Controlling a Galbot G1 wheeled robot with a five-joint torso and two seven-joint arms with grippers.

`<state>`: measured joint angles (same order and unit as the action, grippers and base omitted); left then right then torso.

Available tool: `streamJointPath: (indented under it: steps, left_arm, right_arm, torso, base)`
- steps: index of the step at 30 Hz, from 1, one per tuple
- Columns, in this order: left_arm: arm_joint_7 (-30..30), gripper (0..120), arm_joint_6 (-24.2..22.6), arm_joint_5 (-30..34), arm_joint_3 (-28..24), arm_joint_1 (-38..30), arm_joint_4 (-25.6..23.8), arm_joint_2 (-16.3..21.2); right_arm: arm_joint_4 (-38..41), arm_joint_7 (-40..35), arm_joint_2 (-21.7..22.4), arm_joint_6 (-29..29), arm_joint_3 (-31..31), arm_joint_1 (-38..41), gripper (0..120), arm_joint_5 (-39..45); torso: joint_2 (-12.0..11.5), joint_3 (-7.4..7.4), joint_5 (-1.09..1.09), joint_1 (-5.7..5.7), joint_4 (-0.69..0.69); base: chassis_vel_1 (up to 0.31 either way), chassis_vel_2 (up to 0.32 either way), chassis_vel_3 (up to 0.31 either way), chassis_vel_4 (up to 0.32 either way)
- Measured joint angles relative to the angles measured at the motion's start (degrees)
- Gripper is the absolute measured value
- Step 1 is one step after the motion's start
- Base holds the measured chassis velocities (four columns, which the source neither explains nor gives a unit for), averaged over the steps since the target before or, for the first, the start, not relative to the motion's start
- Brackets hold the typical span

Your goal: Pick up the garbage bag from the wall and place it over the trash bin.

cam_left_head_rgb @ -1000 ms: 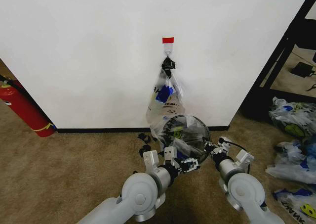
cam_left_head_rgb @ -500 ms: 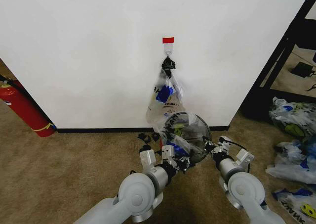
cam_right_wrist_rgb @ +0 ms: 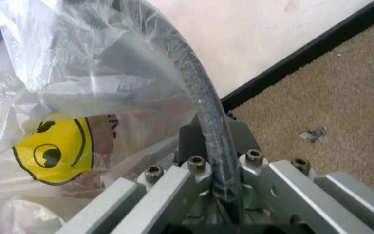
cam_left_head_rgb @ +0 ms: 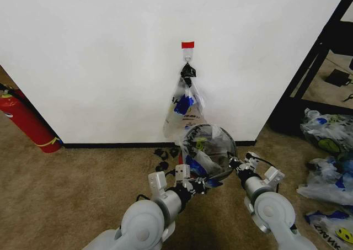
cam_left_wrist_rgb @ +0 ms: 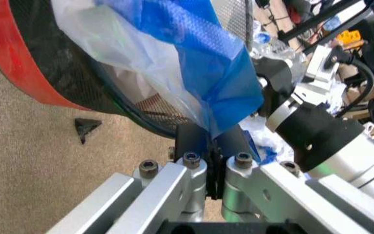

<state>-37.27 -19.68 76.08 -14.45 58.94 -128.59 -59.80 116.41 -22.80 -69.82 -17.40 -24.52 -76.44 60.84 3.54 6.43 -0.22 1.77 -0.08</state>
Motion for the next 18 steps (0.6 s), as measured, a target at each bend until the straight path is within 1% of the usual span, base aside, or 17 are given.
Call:
streamJointPath:
  steps: [4, 6, 8, 12, 18]
  left_arm:
    - [0.8, 0, 0.0, -0.8, 1.4, 2.1, -0.5, -0.4]
    - [1.7, 0, -0.1, -1.5, 1.3, 3.8, -0.2, -0.5]
    - [2.8, 0, -0.4, -3.3, 2.0, 8.3, 0.2, -1.2]
    - [3.8, 0, -0.4, -5.0, 2.9, 11.0, 0.6, -2.0]
    - [4.3, 0, -0.4, -5.9, 3.6, 9.4, 3.0, -2.5]
  right_arm:
    - [0.4, -0.3, -0.6, 0.0, -0.7, -0.7, 0, 0.7]
    - [1.1, -0.8, -1.0, 0.0, -1.7, -1.5, 0, 1.4]
    - [1.3, -0.9, -1.1, 0.0, -1.8, -1.2, 0, 2.0]
    - [1.3, -1.1, -1.1, 0.0, -1.8, -0.8, 0, 2.7]
    - [2.6, -1.2, -1.3, -0.5, -1.2, -1.4, 0, 4.0]
  torso:
    - [0.0, 0.0, 0.0, 0.0, 0.01]
    - [0.0, 0.0, -0.01, 0.0, -0.04]
    - [0.0, 0.0, 0.0, 0.0, 0.01]
    - [0.0, 0.0, 0.0, 0.0, 0.01]
    - [0.0, 0.0, 0.0, 0.0, -0.01]
  base:
    - [0.0, 0.0, 0.0, 0.0]
    - [0.0, 0.0, 0.0, 0.0]
    - [0.0, 0.0, 0.0, 0.0]
    - [0.0, 0.0, 0.0, 0.0]
    - [0.0, 0.0, 0.0, 0.0]
